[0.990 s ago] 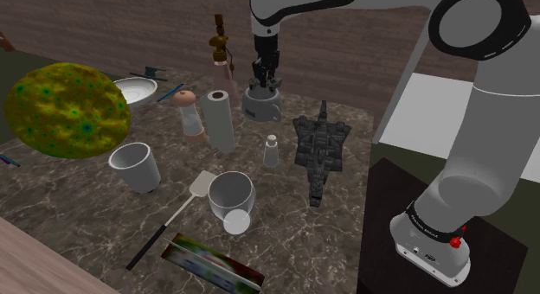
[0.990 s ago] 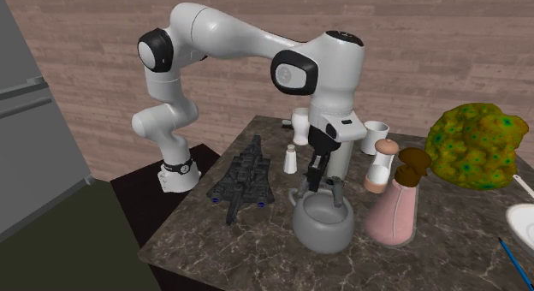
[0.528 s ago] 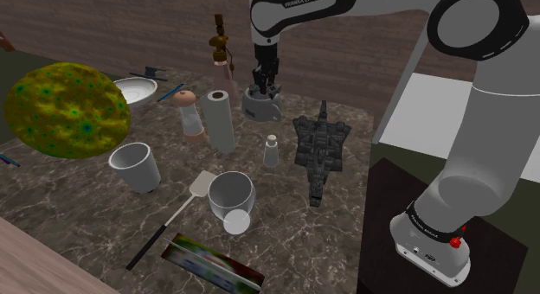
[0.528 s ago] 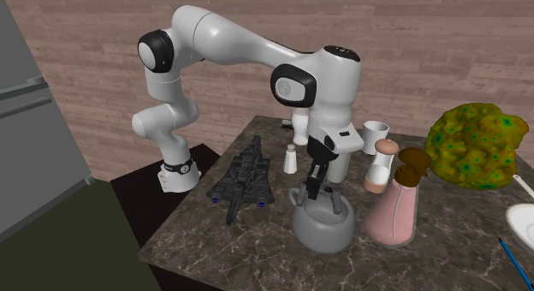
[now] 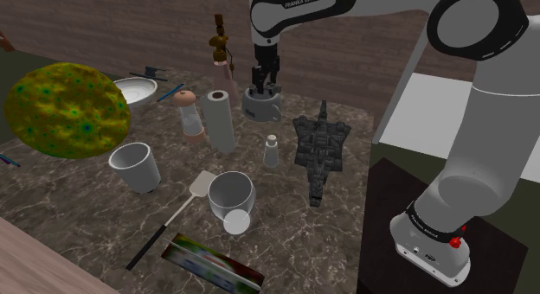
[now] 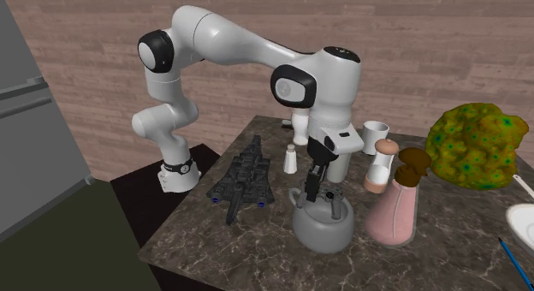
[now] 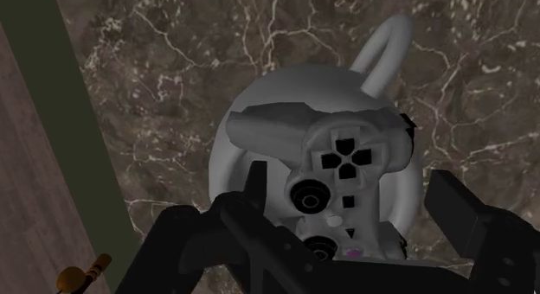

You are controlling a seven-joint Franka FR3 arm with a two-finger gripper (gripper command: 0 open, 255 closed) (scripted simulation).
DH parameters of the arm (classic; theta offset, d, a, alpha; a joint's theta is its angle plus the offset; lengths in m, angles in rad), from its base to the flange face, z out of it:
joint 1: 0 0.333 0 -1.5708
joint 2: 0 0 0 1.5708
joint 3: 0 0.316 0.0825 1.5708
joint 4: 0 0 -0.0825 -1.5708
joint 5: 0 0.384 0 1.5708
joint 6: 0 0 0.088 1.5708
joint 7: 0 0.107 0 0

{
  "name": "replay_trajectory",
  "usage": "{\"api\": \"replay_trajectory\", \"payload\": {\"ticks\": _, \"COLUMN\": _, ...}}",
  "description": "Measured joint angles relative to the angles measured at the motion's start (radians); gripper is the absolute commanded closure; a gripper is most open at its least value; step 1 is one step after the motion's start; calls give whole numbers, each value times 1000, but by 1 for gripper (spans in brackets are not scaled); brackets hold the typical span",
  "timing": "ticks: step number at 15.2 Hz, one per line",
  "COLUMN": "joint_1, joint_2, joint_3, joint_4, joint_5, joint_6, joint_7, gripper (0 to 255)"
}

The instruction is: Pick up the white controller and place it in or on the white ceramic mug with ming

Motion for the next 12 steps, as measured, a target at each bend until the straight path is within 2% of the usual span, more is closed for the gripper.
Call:
{"api": "replay_trajectory", "payload": {"ticks": 3, "joint_1": 0, "joint_2": 0, "joint_3": 0, "joint_4": -1, "joint_5": 0, "joint_6": 0, "joint_7": 0, "gripper": 0}}
{"api": "replay_trajectory", "payload": {"ticks": 7, "joint_1": 2, "joint_2": 3, "joint_3": 1, "joint_4": 101, "joint_5": 1, "joint_6": -97, "joint_7": -5, "gripper": 0}}
{"api": "replay_trajectory", "payload": {"ticks": 12, "joint_1": 5, "joint_2": -1, "joint_3": 2, "joint_4": 125, "joint_5": 2, "joint_6": -125, "joint_7": -3, "gripper": 0}}
